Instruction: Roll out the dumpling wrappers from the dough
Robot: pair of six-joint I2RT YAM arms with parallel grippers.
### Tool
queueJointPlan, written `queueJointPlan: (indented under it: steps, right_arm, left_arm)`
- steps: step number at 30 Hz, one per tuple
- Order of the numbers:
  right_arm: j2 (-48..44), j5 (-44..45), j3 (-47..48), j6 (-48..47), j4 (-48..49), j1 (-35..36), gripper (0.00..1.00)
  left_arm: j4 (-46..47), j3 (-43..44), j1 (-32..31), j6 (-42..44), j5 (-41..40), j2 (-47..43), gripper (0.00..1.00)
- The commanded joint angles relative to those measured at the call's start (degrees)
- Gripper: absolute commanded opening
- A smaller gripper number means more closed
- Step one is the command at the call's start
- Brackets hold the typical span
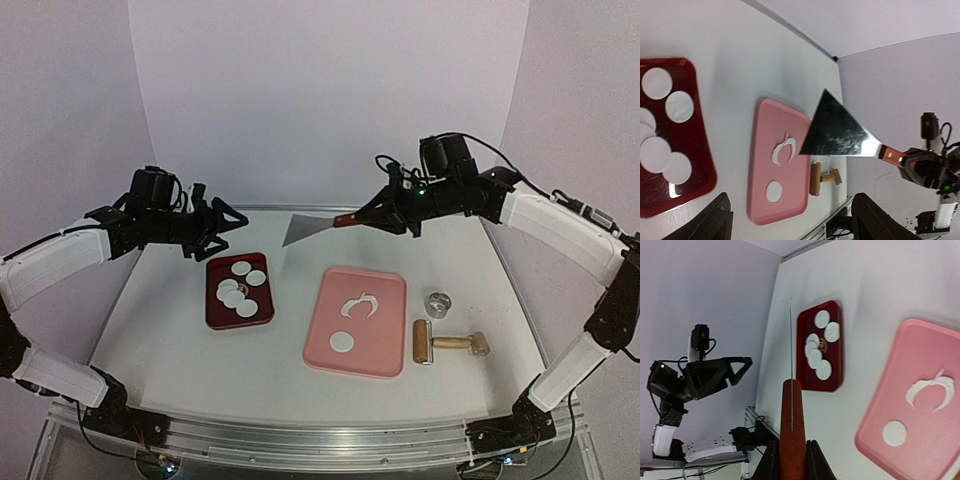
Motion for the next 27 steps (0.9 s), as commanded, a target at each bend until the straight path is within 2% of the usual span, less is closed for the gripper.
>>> queueJointPlan:
  steps: [1, 5, 9, 13, 19, 27]
  right_arm:
    - [-0.3, 10.2, 12.7, -11.3, -30.5, -1.3, 0.00]
    - [3.0, 16.2, 21.1, -17.2, -51.3, -3.0, 0.00]
    - [0.7, 11.9, 17.8, -18.9, -56.9, -6.8, 0.00]
    - [-4.7, 3.4, 8.4, -20.0, -54.2, -12.6, 0.00]
    - [-11.4, -10.8, -8.4, -19.8, -42.4, -18.0, 0.00]
    - [-14.8, -11.7, -20.7, -23.1, -35.2, -20.3, 0.00]
  left_arm:
    - [-11.3, 2.6, -5.0, 5.9, -9.7, 1.1, 0.76]
    - [-12.0, 3.2, -12.8, 4.4, -14.9, 5.6, 0.75]
    - [-8.9, 2.0, -16.1, 1.8, -14.8, 9.4, 0.76]
    - [-8.7, 3.5, -18.8, 1.9, -14.9, 13.5, 0.76]
    - [-7.2, 5.4, -21.5, 2.6, -11.1, 21.7, 0.66]
    - [-1.5, 6.1, -21.7, 2.0, -5.6, 26.9, 0.62]
